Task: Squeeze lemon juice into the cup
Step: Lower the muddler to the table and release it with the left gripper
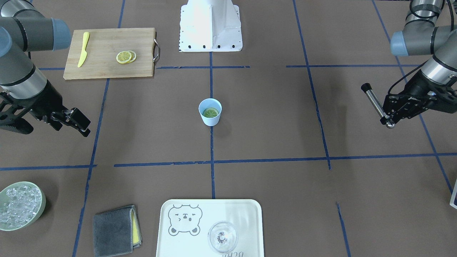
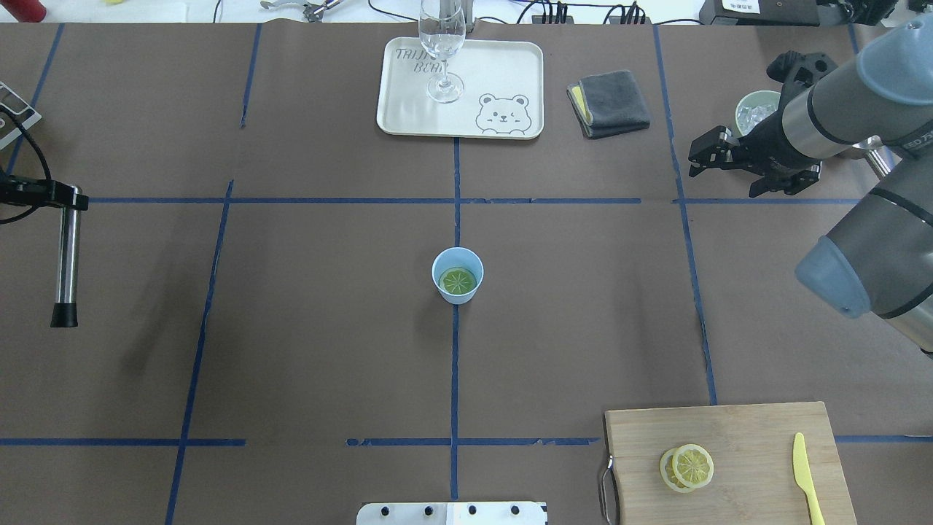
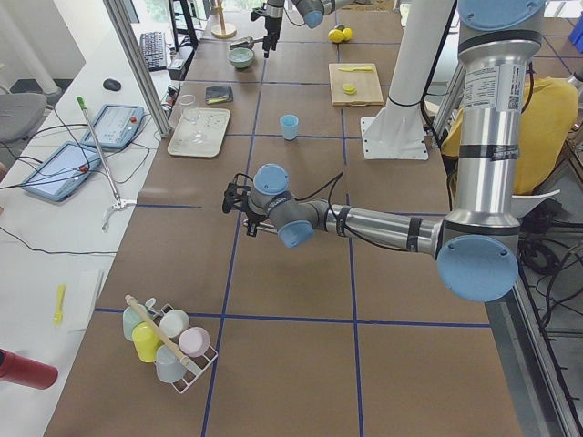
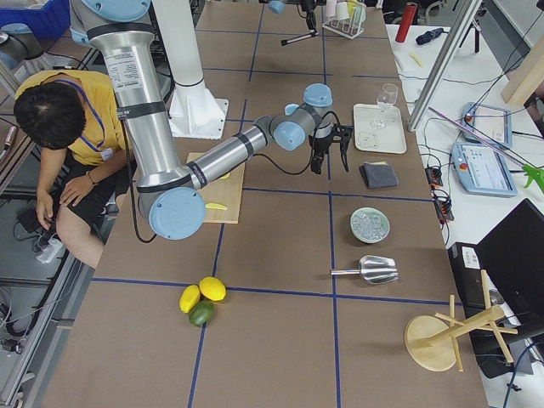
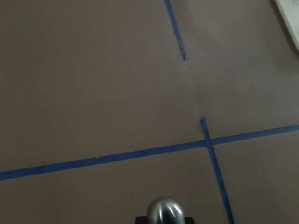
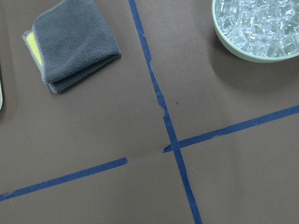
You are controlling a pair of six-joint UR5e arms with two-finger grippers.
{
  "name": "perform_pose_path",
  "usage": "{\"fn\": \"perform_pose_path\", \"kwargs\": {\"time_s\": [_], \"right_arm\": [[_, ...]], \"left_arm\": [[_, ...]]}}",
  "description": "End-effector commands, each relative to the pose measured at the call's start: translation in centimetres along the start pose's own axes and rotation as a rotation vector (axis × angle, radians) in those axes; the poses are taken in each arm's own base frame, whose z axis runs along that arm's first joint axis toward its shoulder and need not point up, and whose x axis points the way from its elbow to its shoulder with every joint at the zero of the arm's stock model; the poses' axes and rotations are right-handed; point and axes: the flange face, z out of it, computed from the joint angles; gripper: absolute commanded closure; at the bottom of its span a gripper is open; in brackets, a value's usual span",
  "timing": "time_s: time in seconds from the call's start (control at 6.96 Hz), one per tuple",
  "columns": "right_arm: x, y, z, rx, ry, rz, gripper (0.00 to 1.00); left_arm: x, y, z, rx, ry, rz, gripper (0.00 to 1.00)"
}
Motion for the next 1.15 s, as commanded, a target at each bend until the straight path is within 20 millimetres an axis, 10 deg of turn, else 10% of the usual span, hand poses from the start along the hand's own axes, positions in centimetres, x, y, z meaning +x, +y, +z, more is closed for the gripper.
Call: {"fn": "perform_pose_path", "kwargs": {"time_s": [0.0,0.43,1.01], "right_arm": [[0.3,0.2,-0.2,0.0,-0.002,0.001,0.0],[0.2,0.3,-0.4,0.002,-0.007,0.002,0.0],[0.2,0.3,-0.2,-0.001,-0.005,0.001,0.0]], "left_arm": [[1.6,-2.7,1.9,-0.077,-0.128,-0.083,1.0],[3.5,-2.5,5.4,-0.225,-0.187,0.206,1.0],[2.9,-4.5,8.7,-0.26,-0.218,0.117,1.0]]}}
